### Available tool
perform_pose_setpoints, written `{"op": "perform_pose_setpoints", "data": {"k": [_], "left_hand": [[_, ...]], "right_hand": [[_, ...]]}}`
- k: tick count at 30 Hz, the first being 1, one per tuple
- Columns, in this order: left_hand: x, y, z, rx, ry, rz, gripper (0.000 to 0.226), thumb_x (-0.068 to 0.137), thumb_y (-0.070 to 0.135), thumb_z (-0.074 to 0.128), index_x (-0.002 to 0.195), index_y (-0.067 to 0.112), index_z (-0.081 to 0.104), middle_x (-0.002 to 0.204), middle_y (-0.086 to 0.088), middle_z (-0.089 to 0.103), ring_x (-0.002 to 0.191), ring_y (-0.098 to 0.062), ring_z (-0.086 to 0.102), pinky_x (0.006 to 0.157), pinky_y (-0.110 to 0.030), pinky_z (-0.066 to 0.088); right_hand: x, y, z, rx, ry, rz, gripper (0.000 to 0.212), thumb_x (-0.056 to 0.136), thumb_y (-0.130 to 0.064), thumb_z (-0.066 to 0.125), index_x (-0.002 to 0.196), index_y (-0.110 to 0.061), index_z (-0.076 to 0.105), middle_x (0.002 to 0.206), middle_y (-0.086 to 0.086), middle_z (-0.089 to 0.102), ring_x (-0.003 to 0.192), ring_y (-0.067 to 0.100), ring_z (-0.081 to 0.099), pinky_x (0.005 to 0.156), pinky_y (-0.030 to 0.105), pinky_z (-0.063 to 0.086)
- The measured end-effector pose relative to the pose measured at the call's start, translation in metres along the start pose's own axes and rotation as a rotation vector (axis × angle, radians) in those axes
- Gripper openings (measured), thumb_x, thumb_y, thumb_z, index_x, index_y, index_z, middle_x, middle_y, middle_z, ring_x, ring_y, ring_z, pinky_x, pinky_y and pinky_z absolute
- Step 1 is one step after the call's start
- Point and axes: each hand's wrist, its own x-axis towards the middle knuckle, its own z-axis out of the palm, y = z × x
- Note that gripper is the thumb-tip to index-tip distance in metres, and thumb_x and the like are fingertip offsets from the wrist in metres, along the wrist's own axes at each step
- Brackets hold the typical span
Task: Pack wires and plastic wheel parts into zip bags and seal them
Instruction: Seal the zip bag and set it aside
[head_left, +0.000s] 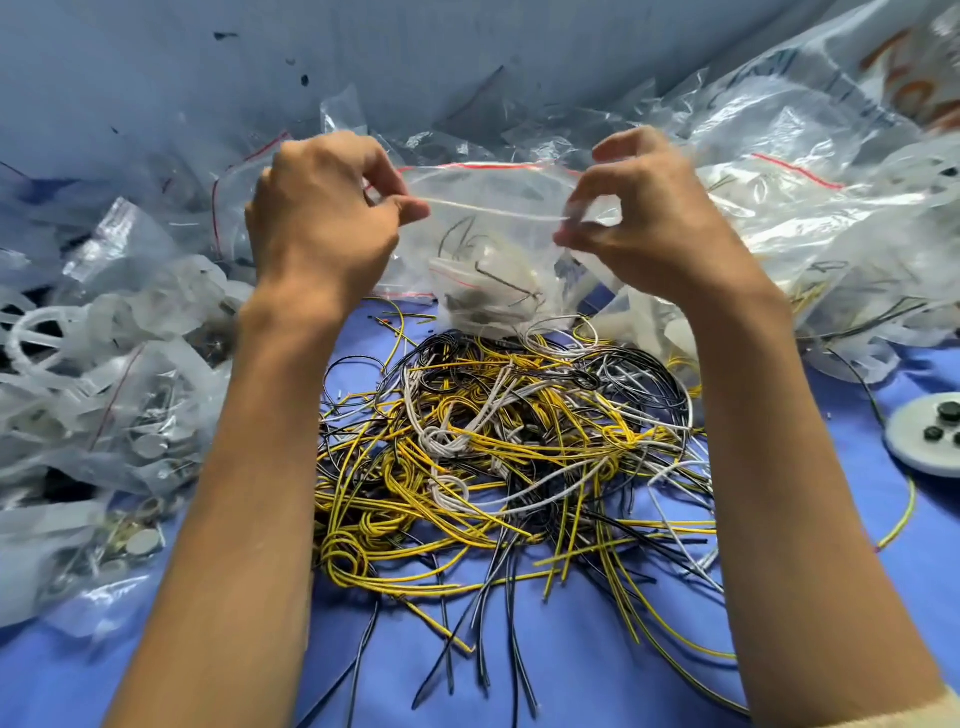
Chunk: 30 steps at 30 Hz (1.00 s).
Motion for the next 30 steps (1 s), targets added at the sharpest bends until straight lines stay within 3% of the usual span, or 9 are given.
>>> {"op": "perform_pose_setpoints", "data": {"k": [3, 6, 12, 14, 18, 21, 25, 27, 30], "left_hand": [[0.002, -0.001, -0.007, 0.003, 0.102, 0.019, 0.024, 0.075, 0.042, 0.073, 0.089, 0.023, 0.072, 0.090, -0.004, 0.070, 0.085, -0.023, 0.064, 0.073, -0.032, 0.049], [0.006, -0.005, -0.018, -0.046, 0.131, 0.042, 0.022, 0.076, 0.038, 0.071, 0.090, 0.021, 0.071, 0.090, -0.003, 0.071, 0.082, -0.020, 0.063, 0.074, -0.031, 0.049], [0.006, -0.017, -0.031, -0.093, -0.011, 0.031, 0.014, 0.077, 0.018, 0.069, 0.078, 0.030, 0.061, 0.081, 0.005, 0.065, 0.060, 0.009, 0.053, 0.068, -0.018, 0.046], [0.005, -0.019, -0.032, -0.123, -0.038, 0.018, 0.029, 0.076, 0.016, 0.073, 0.072, 0.035, 0.050, 0.080, 0.007, 0.064, 0.064, 0.004, 0.056, 0.070, -0.019, 0.046], [0.004, -0.022, -0.032, -0.167, -0.060, 0.003, 0.037, 0.075, 0.014, 0.075, 0.073, 0.036, 0.046, 0.078, 0.010, 0.063, 0.074, -0.015, 0.063, 0.072, -0.023, 0.049], [0.005, -0.025, -0.031, -0.188, -0.062, -0.002, 0.036, 0.075, 0.012, 0.075, 0.075, 0.036, 0.047, 0.081, 0.004, 0.066, 0.076, -0.013, 0.065, 0.072, -0.019, 0.050], [0.006, -0.026, -0.028, -0.209, -0.041, -0.027, 0.037, 0.074, 0.011, 0.075, 0.074, 0.034, 0.046, 0.080, 0.002, 0.067, 0.066, 0.004, 0.060, 0.064, -0.006, 0.044], [0.005, -0.027, -0.027, -0.209, -0.029, -0.041, 0.039, 0.073, 0.012, 0.075, 0.072, 0.034, 0.043, 0.081, 0.001, 0.067, 0.068, -0.002, 0.061, 0.067, -0.014, 0.048], [0.005, -0.027, -0.027, -0.200, -0.013, -0.060, 0.041, 0.071, 0.012, 0.074, 0.069, 0.031, 0.039, 0.084, -0.002, 0.068, 0.067, -0.016, 0.060, 0.070, -0.030, 0.052]], "right_hand": [[0.002, -0.003, -0.001, 0.179, 0.097, -0.041, 0.021, 0.076, -0.022, 0.078, 0.091, -0.008, 0.073, 0.088, 0.010, 0.066, 0.079, 0.015, 0.059, 0.072, 0.028, 0.048], [-0.001, -0.005, -0.002, 0.341, 0.162, -0.124, 0.018, 0.075, -0.016, 0.078, 0.087, -0.005, 0.071, 0.076, 0.002, 0.062, 0.065, 0.008, 0.054, 0.070, 0.028, 0.052], [0.000, 0.000, 0.001, 0.481, 0.110, -0.085, 0.026, 0.075, -0.006, 0.076, 0.097, -0.011, 0.064, 0.077, 0.005, 0.067, 0.068, 0.014, 0.063, 0.071, 0.029, 0.053], [0.000, 0.002, 0.004, 0.546, 0.078, -0.061, 0.033, 0.075, -0.002, 0.076, 0.103, -0.009, 0.061, 0.077, 0.000, 0.067, 0.068, 0.010, 0.064, 0.071, 0.024, 0.054], [0.000, 0.008, 0.008, 0.542, 0.037, -0.026, 0.019, 0.076, -0.008, 0.076, 0.094, -0.010, 0.068, 0.077, 0.002, 0.068, 0.065, 0.003, 0.063, 0.067, 0.018, 0.053], [0.000, 0.014, 0.009, 0.518, 0.012, -0.008, 0.015, 0.081, -0.011, 0.072, 0.095, -0.012, 0.068, 0.074, 0.000, 0.068, 0.060, -0.004, 0.061, 0.061, 0.011, 0.046], [0.000, 0.016, 0.010, 0.460, 0.010, 0.003, 0.009, 0.084, -0.012, 0.069, 0.093, -0.014, 0.068, 0.075, 0.008, 0.069, 0.062, 0.007, 0.060, 0.066, 0.024, 0.050], [0.000, 0.017, 0.010, 0.421, 0.019, 0.016, 0.007, 0.085, -0.014, 0.068, 0.091, -0.017, 0.067, 0.069, -0.001, 0.066, 0.060, 0.006, 0.059, 0.066, 0.026, 0.049], [0.001, 0.016, 0.011, 0.361, 0.045, 0.001, 0.008, 0.085, -0.011, 0.068, 0.092, -0.014, 0.069, 0.066, -0.007, 0.061, 0.053, -0.008, 0.053, 0.059, 0.010, 0.042]]}}
